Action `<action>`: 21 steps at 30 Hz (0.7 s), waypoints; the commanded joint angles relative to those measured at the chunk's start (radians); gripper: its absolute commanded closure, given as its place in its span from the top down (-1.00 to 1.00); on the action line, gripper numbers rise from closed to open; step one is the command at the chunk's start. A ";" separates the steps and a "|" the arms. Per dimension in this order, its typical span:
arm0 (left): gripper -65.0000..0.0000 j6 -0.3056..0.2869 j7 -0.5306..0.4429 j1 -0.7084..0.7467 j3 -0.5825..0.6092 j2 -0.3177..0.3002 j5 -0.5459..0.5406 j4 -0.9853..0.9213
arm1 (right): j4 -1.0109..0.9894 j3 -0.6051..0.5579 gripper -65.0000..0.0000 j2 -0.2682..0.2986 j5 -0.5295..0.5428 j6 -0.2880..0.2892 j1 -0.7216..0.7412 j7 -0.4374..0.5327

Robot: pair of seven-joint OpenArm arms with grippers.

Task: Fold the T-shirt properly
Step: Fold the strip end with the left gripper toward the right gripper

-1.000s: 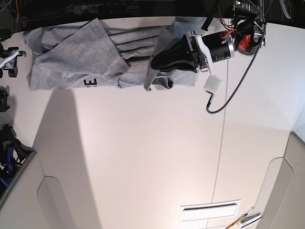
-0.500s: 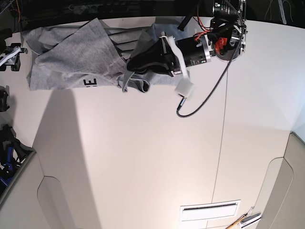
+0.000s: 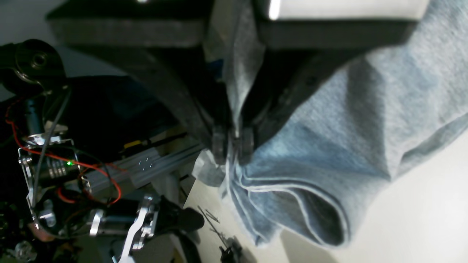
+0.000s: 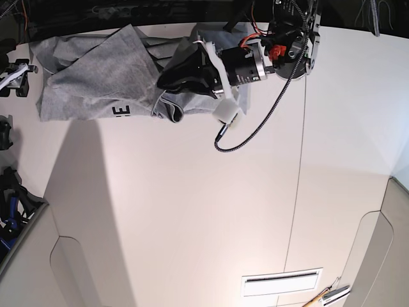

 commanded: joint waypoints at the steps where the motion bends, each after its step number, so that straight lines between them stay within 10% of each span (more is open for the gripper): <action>1: -1.00 -0.009 -0.024 -0.005 0.010 0.005 -0.032 0.016 | 0.015 0.007 -0.09 0.018 0.012 0.000 0.003 0.020; 6: -0.38 -0.009 -0.024 -0.005 0.043 0.005 -0.032 0.016 | 0.015 0.007 -0.09 0.017 0.043 0.000 0.003 0.020; 21: -0.38 -0.009 -0.023 -0.005 0.053 0.005 -0.031 0.016 | 0.015 0.007 0.03 0.018 0.018 0.000 0.002 0.053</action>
